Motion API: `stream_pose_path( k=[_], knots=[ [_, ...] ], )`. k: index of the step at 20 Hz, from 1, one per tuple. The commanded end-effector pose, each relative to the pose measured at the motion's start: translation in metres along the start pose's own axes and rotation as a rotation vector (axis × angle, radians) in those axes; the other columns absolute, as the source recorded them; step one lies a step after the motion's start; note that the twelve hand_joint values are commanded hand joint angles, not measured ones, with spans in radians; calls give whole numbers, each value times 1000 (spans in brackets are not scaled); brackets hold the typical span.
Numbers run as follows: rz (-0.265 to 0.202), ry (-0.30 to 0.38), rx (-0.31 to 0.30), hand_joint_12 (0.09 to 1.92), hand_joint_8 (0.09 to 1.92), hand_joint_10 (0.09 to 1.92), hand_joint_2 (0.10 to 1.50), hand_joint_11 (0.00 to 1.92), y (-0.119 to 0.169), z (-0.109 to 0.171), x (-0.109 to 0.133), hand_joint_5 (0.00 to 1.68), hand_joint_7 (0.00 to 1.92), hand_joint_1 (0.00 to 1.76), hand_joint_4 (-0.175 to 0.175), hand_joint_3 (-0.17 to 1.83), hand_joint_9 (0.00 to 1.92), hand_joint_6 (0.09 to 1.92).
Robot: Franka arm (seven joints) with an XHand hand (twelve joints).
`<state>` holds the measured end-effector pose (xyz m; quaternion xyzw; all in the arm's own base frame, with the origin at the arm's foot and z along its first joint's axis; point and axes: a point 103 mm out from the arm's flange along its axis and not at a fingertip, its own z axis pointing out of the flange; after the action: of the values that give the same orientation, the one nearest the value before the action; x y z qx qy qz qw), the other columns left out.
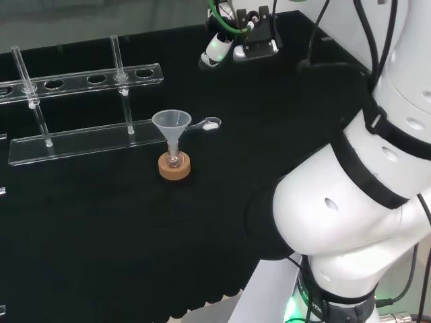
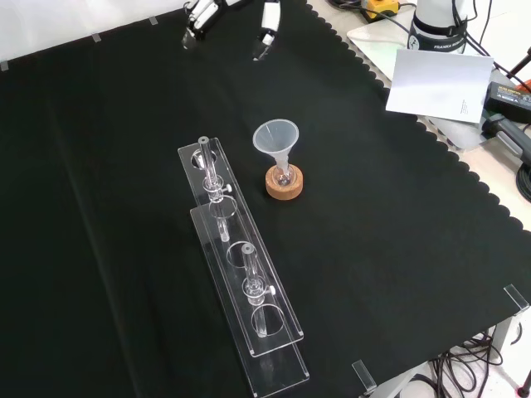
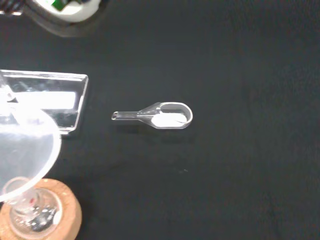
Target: Pick up the weighing funnel.
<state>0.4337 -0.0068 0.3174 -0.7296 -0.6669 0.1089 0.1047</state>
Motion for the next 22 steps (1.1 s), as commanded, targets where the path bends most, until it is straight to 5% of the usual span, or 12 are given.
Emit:
stream_pose_path(
  k=[1,10,14,22],
  knots=[
    [22,18,29,1352,688,614,645,318,37,14,-34,439,269,833,-39,483,537,87],
    [1,-1,82,1332,683,597,608,341,82,53,-46,497,314,899,-27,534,571,87],
    [-42,-75,109,1320,676,583,590,351,98,74,-41,541,342,925,-17,570,589,87],
    [-102,-90,136,1307,669,569,569,373,122,109,-28,566,373,932,-15,613,619,87]
  ],
)
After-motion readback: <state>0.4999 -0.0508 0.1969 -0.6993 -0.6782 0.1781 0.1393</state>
